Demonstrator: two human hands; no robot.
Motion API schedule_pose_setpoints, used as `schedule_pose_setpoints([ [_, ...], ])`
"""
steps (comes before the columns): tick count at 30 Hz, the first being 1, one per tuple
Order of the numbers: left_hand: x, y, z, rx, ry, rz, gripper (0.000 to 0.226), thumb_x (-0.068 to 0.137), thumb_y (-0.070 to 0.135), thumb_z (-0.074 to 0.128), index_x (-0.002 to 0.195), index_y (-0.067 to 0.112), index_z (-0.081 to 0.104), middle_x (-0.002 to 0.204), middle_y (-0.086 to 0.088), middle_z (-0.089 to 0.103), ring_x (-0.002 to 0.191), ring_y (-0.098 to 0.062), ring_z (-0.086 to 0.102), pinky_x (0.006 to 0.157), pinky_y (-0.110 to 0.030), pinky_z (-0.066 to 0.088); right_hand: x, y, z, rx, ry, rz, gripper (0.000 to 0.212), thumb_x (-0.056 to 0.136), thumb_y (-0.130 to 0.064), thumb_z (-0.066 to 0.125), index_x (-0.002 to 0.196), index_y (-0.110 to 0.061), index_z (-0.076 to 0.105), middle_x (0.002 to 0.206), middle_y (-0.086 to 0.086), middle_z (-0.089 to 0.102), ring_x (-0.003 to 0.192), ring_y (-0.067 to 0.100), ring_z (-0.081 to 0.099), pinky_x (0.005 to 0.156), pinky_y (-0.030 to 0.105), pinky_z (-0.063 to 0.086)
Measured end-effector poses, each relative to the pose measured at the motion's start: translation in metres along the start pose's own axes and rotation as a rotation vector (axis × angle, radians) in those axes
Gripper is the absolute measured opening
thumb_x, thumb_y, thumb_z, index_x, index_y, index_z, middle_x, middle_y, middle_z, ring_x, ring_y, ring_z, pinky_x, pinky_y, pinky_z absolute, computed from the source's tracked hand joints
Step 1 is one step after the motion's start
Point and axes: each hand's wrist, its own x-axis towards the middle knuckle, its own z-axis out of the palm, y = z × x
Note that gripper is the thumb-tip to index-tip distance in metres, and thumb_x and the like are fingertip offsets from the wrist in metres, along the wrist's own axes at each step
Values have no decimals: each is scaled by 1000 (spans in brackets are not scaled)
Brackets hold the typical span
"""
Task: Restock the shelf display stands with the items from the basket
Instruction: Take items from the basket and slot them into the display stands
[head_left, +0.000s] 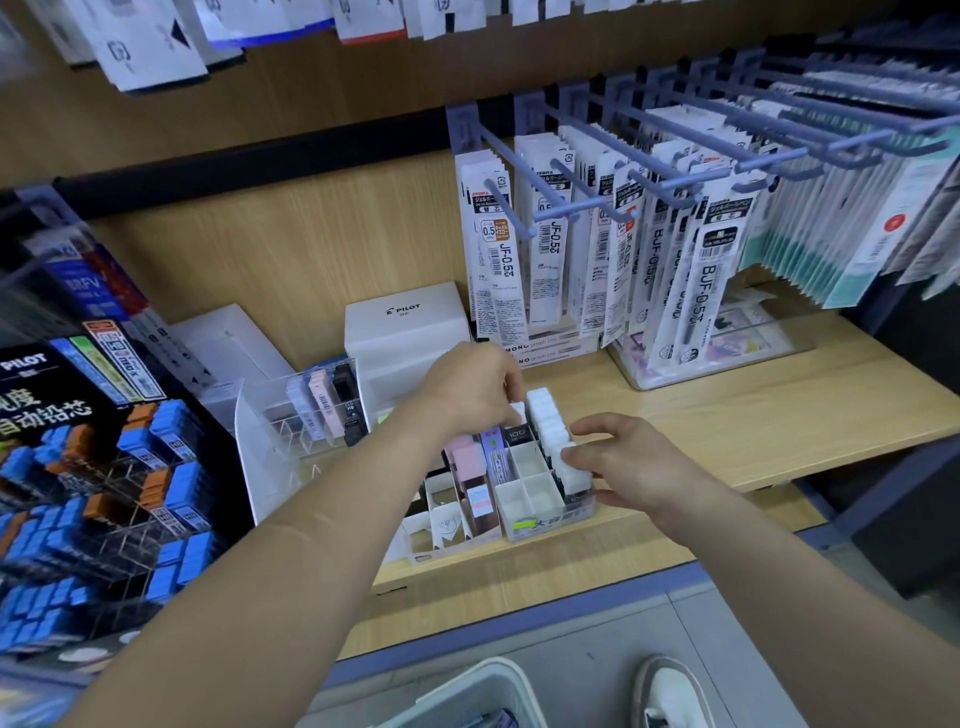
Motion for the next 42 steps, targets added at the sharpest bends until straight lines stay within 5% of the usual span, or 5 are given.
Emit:
schedule_pose_setpoints([
  [14, -2, -2, 14, 238, 206, 67, 15, 91, 23, 58, 97, 24, 71, 97, -6, 64, 98, -25, 55, 80, -29, 42, 5, 6, 1, -85, 26, -44, 25, 89, -22, 66, 114, -19, 62, 101, 10, 71, 93, 24, 67, 88, 42, 53],
  [23, -104, 0, -23, -391, 400, -71, 22, 90, 32, 61, 78, 19, 75, 67, 6, 70, 62, -8, 61, 62, -23, 47, -37, -31, -4, -177, 140, -373, 15, 91, -10, 57, 87, -21, 66, 82, 4, 69, 74, 20, 64, 78, 40, 55],
  [30, -218, -56, 39, -569, 39, -357, 25, 90, 27, 62, 71, 16, 72, 59, 4, 68, 44, -2, 49, 48, -17, 41, -79, -15, 57, -379, -246, -382, 15, 94, -9, 57, 83, -13, 67, 72, 4, 70, 60, 13, 64, 62, 27, 51],
  [37, -284, -125, 193, -453, -263, -651, 24, 90, 16, 53, 71, 14, 67, 95, -12, 71, 89, -28, 65, 68, -28, 44, -58, 80, 139, -770, -526, -150, 17, 94, -10, 53, 99, -2, 68, 95, 15, 73, 78, 21, 66, 78, 38, 55],
  [42, -303, -139, 261, -258, -414, -615, 34, 91, 17, 51, 124, 19, 60, 128, -3, 60, 112, -22, 58, 91, -26, 44, -27, 177, 182, -950, -610, -13, 27, 96, -12, 51, 119, -11, 64, 118, 8, 65, 103, 27, 62, 85, 33, 49],
])
